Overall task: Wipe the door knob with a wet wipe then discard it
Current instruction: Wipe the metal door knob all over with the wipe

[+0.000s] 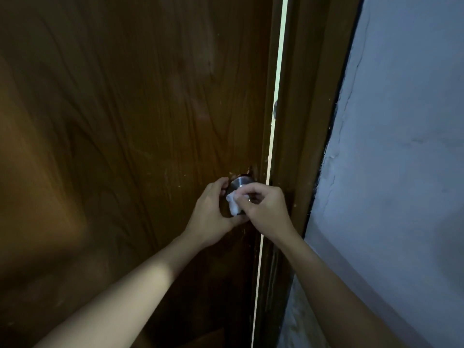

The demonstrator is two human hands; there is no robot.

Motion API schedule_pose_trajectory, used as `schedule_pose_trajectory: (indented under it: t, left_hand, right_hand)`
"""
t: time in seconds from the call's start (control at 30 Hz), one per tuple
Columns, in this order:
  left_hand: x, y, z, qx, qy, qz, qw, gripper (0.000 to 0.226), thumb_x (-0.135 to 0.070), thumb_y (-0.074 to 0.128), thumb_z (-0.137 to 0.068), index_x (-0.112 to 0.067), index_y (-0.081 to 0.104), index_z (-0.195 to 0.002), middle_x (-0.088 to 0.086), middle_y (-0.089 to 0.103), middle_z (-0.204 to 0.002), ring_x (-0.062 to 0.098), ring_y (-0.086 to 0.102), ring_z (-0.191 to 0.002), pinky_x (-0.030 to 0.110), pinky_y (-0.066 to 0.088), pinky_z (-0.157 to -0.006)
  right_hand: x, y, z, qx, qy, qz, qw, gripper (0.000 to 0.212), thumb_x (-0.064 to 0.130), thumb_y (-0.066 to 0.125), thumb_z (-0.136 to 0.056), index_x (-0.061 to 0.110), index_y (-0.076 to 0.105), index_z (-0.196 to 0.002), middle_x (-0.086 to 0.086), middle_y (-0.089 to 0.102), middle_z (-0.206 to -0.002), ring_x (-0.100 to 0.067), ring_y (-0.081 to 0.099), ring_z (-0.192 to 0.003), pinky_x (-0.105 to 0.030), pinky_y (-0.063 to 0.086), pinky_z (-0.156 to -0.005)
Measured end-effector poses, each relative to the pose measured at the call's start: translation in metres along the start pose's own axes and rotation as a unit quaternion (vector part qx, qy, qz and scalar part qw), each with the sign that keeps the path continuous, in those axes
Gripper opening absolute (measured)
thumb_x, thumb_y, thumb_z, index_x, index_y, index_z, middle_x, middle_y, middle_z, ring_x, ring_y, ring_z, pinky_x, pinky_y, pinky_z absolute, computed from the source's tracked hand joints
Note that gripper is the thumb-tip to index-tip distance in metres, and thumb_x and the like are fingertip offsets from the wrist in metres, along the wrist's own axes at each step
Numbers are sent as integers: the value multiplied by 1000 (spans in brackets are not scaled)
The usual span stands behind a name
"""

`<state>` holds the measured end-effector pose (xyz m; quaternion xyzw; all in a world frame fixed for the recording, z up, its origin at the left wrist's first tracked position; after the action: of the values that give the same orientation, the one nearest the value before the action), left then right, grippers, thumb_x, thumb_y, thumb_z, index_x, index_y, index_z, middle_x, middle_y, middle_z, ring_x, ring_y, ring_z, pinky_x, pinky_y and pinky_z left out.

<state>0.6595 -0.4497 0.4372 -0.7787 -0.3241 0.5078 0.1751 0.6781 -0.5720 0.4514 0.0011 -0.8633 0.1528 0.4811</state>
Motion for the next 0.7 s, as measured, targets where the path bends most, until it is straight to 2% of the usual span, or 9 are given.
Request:
schedule_pose_trajectory:
  t: [0.1,0.17,0.23,0.33,0.47,0.57,0.63,0.7]
  left_hand:
    - [-8,0,-4,5,30,-17,999,81,-37,75,-70,-21,34,-138,-1,43,-138,11,45,-120,28,45,-94]
    - [-9,7,-12,43,23,-49,998,83,-33,75,-70,-21,32,-140,1,37,-142,16,42,-125,27,41,-97]
    - [-9,14,-18,79,-9,-44,996,83,-24,76,-70,-20,31,-140,5,30,-145,22,39,-128,25,38,-96]
    - [-12,21,-23,92,-50,12,994,70,-10,74,-71,-14,40,-133,6,21,-147,25,37,-128,24,39,-95]
    - [-7,24,-26,117,-96,24,988,66,-5,73,-70,-17,44,-128,6,39,-137,22,45,-119,36,47,-97]
    - [-5,25,-27,159,-117,48,979,70,-5,74,-68,-19,42,-129,2,51,-122,17,50,-111,32,47,-93]
    - [-6,24,-26,168,-122,54,977,70,-4,75,-67,-18,42,-128,-1,52,-113,16,52,-108,30,47,-91]
    - [-9,24,-24,165,-118,55,978,71,-4,76,-66,-17,42,-127,-2,52,-112,15,52,-106,27,48,-88]
  right_hand:
    - [0,-9,-1,-46,5,-4,999,9,11,65,-80,17,64,-87,4,65,-90,-7,65,-85,-19,56,-68]
    - [2,-10,-6,-64,-7,60,996,9,8,61,-83,14,62,-90,2,61,-93,-7,60,-88,-11,51,-63]
    - [3,-9,-13,-56,-9,134,989,11,8,53,-87,12,58,-96,-4,58,-104,-11,53,-95,-8,42,-63]
    - [-1,-6,-18,-11,15,165,986,15,9,45,-91,11,52,-104,-9,52,-113,-13,47,-97,-10,36,-61]
    - [1,-8,-13,16,8,174,985,17,12,45,-92,9,47,-108,-5,48,-107,-11,46,-92,-9,34,-59]
    - [3,-11,-8,11,-7,189,982,20,10,47,-91,8,47,-110,-4,46,-107,-10,45,-92,-8,34,-60]
    - [7,-12,-4,3,-30,198,980,21,8,49,-89,7,47,-110,-10,49,-110,-11,46,-92,-8,35,-60]
    - [9,-13,0,-10,-49,206,977,22,6,48,-89,5,48,-110,-13,50,-113,-11,46,-91,-6,35,-59]
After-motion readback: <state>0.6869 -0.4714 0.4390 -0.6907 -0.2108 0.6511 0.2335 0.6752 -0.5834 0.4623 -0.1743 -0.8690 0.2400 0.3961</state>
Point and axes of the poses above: each hand's wrist, its own z-axis away from the middle knuckle, its own y-axis out of the palm, x = y × z, the point moved 6 cm from there along -z, towards the middle knuckle
